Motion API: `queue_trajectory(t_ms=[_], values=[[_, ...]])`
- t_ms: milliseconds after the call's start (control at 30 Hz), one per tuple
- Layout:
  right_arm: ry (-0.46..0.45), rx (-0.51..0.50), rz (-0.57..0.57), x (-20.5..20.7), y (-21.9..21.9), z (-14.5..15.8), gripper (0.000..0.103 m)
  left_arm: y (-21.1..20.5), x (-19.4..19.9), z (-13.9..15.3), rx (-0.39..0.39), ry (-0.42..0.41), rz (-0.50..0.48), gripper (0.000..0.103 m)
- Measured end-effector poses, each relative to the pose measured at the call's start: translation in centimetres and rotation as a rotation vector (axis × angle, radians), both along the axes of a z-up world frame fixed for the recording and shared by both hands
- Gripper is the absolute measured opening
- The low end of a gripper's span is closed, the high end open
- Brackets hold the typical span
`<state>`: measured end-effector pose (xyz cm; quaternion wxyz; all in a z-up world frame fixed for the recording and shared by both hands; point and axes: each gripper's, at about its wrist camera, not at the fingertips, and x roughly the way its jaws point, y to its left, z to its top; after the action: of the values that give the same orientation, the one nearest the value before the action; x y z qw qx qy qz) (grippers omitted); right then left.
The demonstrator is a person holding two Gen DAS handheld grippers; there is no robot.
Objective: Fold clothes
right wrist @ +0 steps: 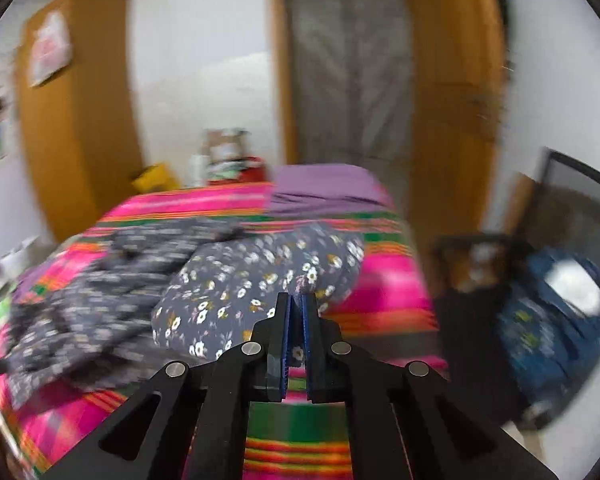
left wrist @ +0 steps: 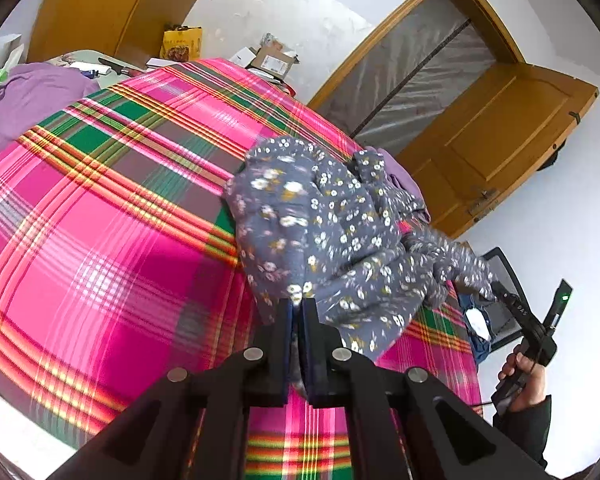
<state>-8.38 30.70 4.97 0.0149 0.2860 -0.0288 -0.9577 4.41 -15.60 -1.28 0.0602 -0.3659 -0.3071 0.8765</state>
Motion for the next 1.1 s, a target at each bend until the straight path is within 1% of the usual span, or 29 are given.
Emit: queue_trajectory(t_ms=[67, 100, 133, 167, 233, 400, 467, 600, 667, 767, 867, 1000, 1100], values=[[-0.050, -0.004, -0.073, 0.0, 1.9, -1.0, 0.010, -0.1, 0.4, 0.1, -0.011, -0.008, 0.016, 0.005], [-0.073, -0.015, -0.085, 0.0, 2.4, -1.4, 0.011, -0.3, 0.4, 0.2, -0.017, -0.007, 0.028, 0.005], [-0.083, -0.022, -0.088, 0.2, 2.6, -1.8, 0.017, -0.5, 0.3, 0.4, -0.020, -0.001, 0.043, 0.005], [-0.083, -0.024, -0.086, 0.4, 2.5, -1.9, 0.024, -0.6, 0.2, 0.5, -0.017, 0.000, 0.053, 0.005], [-0.067, -0.029, -0.041, 0.9, 1.3, -1.8, 0.036, -0.9, -0.2, 0.7, -0.012, 0.002, 0.069, 0.005], [-0.014, -0.046, 0.130, 1.9, -3.4, -1.2, 0.036, -1.3, -1.7, 0.3, -0.015, -0.027, 0.104, 0.007], [-0.004, -0.054, 0.195, 2.2, -5.3, -1.0, 0.036, -1.3, -1.8, -0.2, -0.018, -0.049, 0.114, 0.010], [-0.009, -0.063, 0.326, 2.7, -8.9, -1.4, 0.036, -1.5, -1.8, -1.4, -0.013, -0.092, 0.128, 0.013], [-0.018, -0.067, 0.377, 2.8, -10.3, -1.8, 0.036, -1.7, -1.8, -1.8, -0.011, -0.107, 0.134, 0.017], [-0.033, -0.057, 0.440, 3.0, -12.2, -2.3, 0.036, -1.9, -1.9, -2.3, -0.005, -0.119, 0.136, 0.023], [-0.050, -0.057, 0.489, 3.0, -13.9, -2.8, 0.036, -2.1, -2.2, -2.4, 0.008, -0.120, 0.130, 0.025], [-0.048, -0.047, 0.543, 3.0, -15.5, -2.5, 0.037, -2.7, -3.1, -2.7, 0.038, -0.121, 0.129, 0.028], [-0.039, -0.044, 0.580, 2.8, -16.4, -1.9, 0.036, -3.3, -3.8, -3.1, 0.059, -0.130, 0.138, 0.028]])
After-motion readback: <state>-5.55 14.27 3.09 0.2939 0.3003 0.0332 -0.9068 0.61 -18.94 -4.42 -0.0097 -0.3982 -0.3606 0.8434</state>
